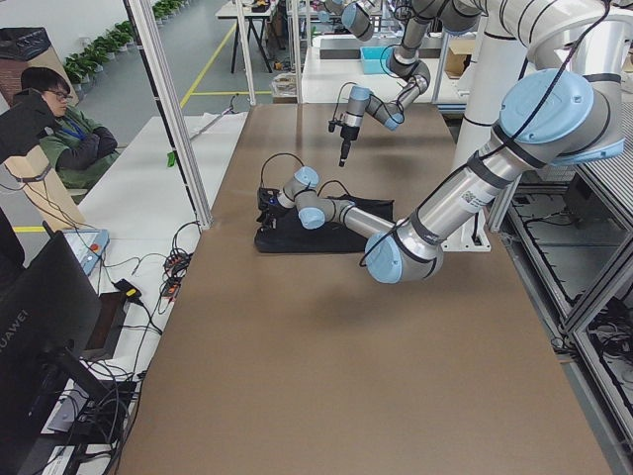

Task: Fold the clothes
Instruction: 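Pull the grasped corner away from the robot to straighten the shirt, then move the right gripper to the shirt's near corner and grasp it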

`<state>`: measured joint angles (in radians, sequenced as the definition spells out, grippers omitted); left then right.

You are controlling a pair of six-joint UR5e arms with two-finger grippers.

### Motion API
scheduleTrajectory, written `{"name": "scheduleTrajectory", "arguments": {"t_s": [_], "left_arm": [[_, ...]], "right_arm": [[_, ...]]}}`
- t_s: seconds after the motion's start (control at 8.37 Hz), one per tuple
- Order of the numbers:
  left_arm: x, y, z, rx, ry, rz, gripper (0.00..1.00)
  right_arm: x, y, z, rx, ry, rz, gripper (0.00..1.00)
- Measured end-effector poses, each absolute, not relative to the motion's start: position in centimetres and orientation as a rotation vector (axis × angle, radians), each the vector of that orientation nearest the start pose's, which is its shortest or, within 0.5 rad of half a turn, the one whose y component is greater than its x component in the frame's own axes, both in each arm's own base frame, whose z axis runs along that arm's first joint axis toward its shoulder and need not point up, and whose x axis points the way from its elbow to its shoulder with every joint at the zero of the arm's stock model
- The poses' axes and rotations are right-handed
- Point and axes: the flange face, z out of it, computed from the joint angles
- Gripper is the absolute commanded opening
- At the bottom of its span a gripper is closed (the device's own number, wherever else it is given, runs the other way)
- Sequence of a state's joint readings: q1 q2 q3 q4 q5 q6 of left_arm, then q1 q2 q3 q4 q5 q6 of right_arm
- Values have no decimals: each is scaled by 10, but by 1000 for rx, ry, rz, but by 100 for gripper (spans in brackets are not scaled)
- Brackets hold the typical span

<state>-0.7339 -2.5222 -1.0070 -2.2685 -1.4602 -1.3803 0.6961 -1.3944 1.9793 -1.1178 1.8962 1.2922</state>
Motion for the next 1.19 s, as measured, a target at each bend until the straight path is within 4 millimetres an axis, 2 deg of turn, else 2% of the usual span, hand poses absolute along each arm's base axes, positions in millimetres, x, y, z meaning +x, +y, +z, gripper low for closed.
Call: {"name": "scheduleTrajectory", "arguments": {"t_s": [0.24, 0.48, 0.96, 1.08, 1.19], "left_arm": [[516, -681, 212, 586, 952, -558, 100], [497, -686, 196, 567, 998, -547, 100], [481, -674, 173, 550, 1077, -513, 100], [477, -669, 169, 549, 1095, -506, 100], [473, -665, 168, 550, 1104, -501, 100]], "right_arm": [[-346, -421, 325, 226, -1047, 203, 94], [-348, -425, 324, 261, -1024, 180, 94], [-354, -431, 306, 337, -971, 105, 94], [-363, -417, 297, 367, -977, 67, 95], [-388, -390, 287, 404, -979, 13, 95]]}}
